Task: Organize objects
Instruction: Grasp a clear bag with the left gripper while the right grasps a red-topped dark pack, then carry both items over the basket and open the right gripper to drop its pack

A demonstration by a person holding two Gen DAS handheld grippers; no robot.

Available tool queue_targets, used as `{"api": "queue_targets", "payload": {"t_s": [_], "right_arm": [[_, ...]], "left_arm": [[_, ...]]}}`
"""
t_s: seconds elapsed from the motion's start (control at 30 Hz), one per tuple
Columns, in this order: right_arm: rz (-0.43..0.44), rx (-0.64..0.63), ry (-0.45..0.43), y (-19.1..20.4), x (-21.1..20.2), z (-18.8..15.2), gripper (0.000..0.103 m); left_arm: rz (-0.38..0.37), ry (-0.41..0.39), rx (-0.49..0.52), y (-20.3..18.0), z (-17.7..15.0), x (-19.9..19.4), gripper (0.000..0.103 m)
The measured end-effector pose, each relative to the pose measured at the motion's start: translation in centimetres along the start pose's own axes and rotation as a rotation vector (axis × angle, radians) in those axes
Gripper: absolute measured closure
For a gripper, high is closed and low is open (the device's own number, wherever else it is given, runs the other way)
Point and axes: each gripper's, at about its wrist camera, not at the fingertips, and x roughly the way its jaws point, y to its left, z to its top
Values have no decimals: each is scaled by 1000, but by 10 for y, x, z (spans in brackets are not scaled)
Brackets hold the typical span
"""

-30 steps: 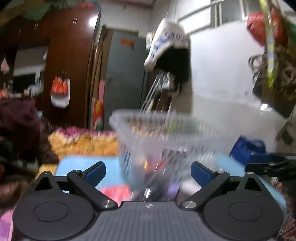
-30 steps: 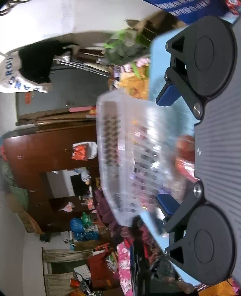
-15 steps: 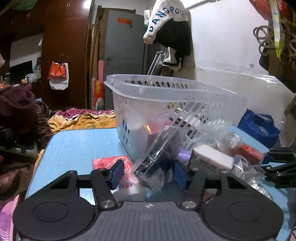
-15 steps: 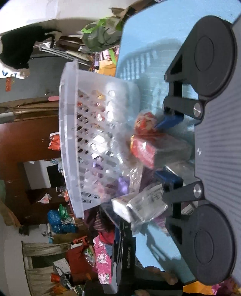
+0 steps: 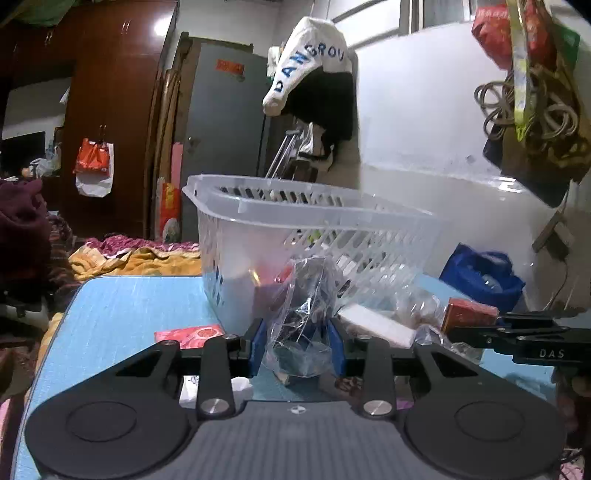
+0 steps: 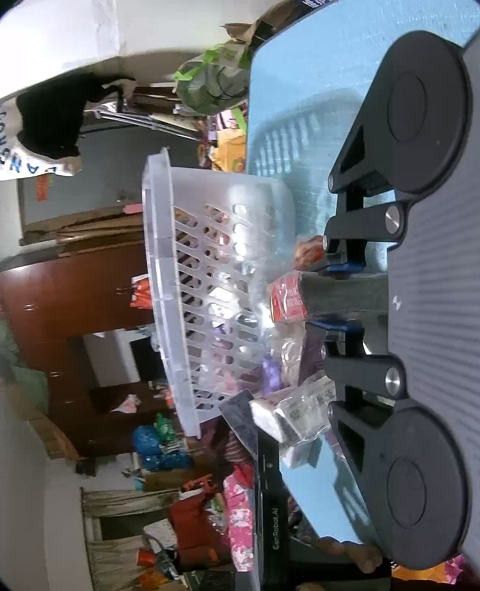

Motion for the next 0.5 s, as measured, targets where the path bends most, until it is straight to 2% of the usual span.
{"api": "queue_targets", "payload": {"t_s": [0.2,0.5], "right_arm": [[5,83,-120,-12,-16,-4,76],[-13,77,-176,-11,-20,-5,76]], "left_arm": [[-16,-16,-17,2,-1,-2,64],[-29,-139,-12,4,-3,-24,64]]}}
